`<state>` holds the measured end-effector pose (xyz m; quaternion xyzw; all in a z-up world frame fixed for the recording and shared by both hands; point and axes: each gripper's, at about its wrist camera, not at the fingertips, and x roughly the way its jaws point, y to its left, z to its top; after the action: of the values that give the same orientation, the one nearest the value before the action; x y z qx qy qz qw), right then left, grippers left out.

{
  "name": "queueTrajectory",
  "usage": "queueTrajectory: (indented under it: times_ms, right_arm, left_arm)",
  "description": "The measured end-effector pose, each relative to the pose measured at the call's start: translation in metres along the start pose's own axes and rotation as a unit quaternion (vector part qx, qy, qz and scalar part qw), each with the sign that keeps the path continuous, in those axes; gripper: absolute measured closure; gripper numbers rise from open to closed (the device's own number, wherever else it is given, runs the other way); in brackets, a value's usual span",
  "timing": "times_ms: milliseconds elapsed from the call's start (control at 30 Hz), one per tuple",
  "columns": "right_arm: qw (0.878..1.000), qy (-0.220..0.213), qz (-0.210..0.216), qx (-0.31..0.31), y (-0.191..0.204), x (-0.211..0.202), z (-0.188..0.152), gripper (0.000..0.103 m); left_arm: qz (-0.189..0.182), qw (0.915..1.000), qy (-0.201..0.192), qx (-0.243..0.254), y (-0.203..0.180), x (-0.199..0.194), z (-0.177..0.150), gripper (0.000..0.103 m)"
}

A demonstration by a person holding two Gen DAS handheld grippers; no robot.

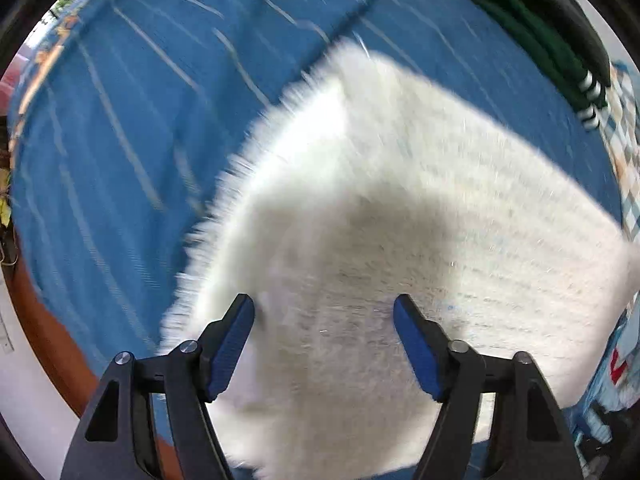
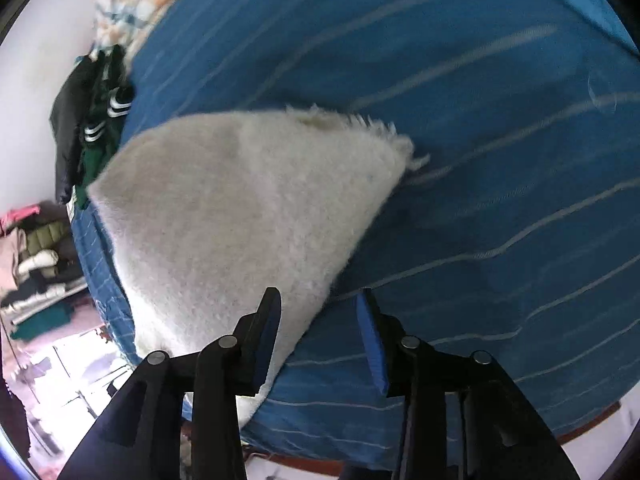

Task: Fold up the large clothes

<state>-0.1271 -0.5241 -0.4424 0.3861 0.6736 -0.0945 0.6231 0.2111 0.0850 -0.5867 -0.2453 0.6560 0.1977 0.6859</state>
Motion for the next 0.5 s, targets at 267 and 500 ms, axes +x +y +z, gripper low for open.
queueTrajectory:
  times_ms: [267, 500]
  right_arm:
    - [0.984, -0.014, -0.024, -0.177, 0.139, 0.005, 0.024, 0.061]
    - [0.955, 0.001, -0.061, -0.292, 0.242, 0.09, 0.043, 0.066]
  left_arm:
    - [0.053, 0.9928, -0.1, 0.04, 0.002, -0.035, 0.007, 0.103]
    - [0.061, 0.9936, -0.095, -0.009, 0.045, -0.042, 0.011, 0.103]
